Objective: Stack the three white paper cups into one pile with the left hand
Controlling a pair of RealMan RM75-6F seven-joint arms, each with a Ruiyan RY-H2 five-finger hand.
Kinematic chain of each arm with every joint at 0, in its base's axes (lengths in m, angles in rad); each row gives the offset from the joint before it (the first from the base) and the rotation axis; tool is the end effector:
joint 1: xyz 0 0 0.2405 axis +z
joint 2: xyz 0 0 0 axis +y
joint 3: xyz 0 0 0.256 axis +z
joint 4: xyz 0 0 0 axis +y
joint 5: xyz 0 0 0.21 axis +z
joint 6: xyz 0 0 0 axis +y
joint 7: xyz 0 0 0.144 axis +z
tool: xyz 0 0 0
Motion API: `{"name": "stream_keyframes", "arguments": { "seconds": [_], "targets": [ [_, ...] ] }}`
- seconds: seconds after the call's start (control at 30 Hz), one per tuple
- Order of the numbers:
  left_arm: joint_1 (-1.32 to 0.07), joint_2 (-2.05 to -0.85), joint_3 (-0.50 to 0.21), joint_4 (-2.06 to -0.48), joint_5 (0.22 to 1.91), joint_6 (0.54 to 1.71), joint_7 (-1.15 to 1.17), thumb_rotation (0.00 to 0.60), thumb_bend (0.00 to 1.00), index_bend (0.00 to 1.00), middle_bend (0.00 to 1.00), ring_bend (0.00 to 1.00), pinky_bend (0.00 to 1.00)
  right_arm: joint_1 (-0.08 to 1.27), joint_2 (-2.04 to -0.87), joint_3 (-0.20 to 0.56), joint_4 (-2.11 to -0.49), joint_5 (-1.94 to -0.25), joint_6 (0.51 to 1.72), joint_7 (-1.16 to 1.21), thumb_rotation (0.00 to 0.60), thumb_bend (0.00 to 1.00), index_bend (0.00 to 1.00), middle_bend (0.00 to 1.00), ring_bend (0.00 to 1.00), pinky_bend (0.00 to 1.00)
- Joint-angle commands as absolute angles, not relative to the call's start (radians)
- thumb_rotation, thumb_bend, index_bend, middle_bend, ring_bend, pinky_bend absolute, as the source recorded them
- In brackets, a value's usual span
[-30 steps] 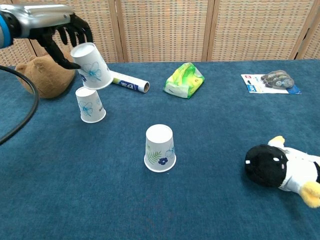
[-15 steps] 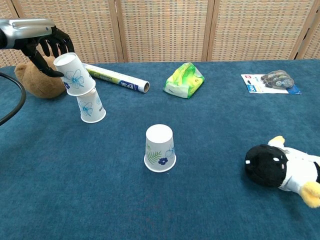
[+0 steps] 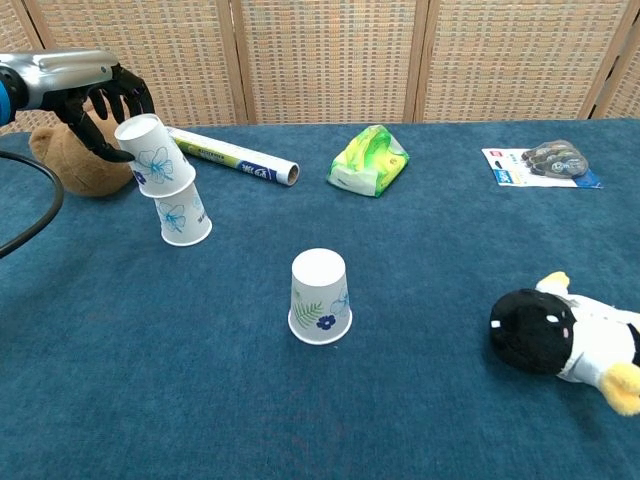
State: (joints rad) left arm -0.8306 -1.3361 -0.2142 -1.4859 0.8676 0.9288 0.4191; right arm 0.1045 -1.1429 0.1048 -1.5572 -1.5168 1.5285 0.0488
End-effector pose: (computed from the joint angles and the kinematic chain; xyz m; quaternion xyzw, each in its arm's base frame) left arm -0.1657 0.3999 0.0668 -0.7082 -0.3634 -0.3261 0.5100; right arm -0.3065 -0.1985 0.1694 0.5779 -0.3551 0.4341 0.5929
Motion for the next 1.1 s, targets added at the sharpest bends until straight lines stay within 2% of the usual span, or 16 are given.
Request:
{"name": "stream_keyframes", "arguments": {
  "seconds": [0.03,0.07,0.1,0.2,0.33,0.5,0.63,0.7,0.87,1.1],
  "targets": [
    [-0.834,-1.324,-0.211,-1.503,0.849,0.894,0.407,0.600,0.27,0.28,0.12,0.09,0.16,0.105,-1.144,0.105,-1.557,-1.516,1.528,0.047,0.600,0.00,0.00,0.00,0.00,0.00],
    [-0.835,-1.319,-0.214,-1.509,0.846,0.885,0.396,0.600,0.27,0.18,0.04,0.03,0.08,0.105,-1.144,0.105,-1.556,-1.516,1.528,0.047,0.600,0.00,0.00,0.00,0.00,0.00],
    [-0.835,-1.317,-0.216,-1.512,0.847,0.882,0.388,0.600,0.26,0.08,0.00,0.00,0.03,0.105,-1.145,0.105,-1.557,-1.516,1.528,0.046,0.600,0.00,0.00,0.00,0.00,0.00],
    [-0.829,-1.309,-0.222,-1.521,0.870,0.897,0.364,0.600,0.25,0.00,0.00,0.00,0.00,0.104,-1.145,0.106,-1.558,-1.516,1.530,0.046,0.600,0.00,0.00,0.00,0.00,0.00],
    [-0.813,-1.288,-0.226,-1.566,0.959,0.953,0.335,0.600,0.25,0.00,0.00,0.00,0.00,0.103,-1.143,0.107,-1.559,-1.516,1.531,0.049,0.600,0.00,0.00,0.00,0.00,0.00],
    [-0.812,-1.253,-0.209,-1.653,1.011,0.960,0.356,0.600,0.25,0.00,0.00,0.00,0.00,0.103,-1.142,0.106,-1.561,-1.518,1.532,0.051,0.600,0.00,0.00,0.00,0.00,0.00],
    [-0.816,-1.238,-0.169,-1.742,1.076,0.935,0.375,0.600,0.25,0.00,0.00,0.00,0.00,0.103,-1.142,0.104,-1.562,-1.520,1.531,0.051,0.600,0.00,0.00,0.00,0.00,0.00],
    [-0.824,-1.255,-0.119,-1.776,1.126,0.887,0.384,0.600,0.25,0.00,0.00,0.00,0.00,0.103,-1.142,0.103,-1.561,-1.521,1.531,0.051,0.600,0.00,0.00,0.00,0.00,0.00],
    [-0.833,-1.325,-0.060,-1.746,1.204,0.855,0.408,0.600,0.25,0.00,0.00,0.00,0.00,0.103,-1.142,0.104,-1.559,-1.520,1.529,0.055,0.600,0.00,0.00,0.00,0.00,0.00],
    [-0.846,-1.416,-0.056,-1.684,1.208,0.860,0.448,0.600,0.26,0.00,0.00,0.00,0.00,0.104,-1.142,0.105,-1.555,-1.517,1.526,0.059,0.600,0.00,0.00,0.00,0.00,0.00]
  ]
}}
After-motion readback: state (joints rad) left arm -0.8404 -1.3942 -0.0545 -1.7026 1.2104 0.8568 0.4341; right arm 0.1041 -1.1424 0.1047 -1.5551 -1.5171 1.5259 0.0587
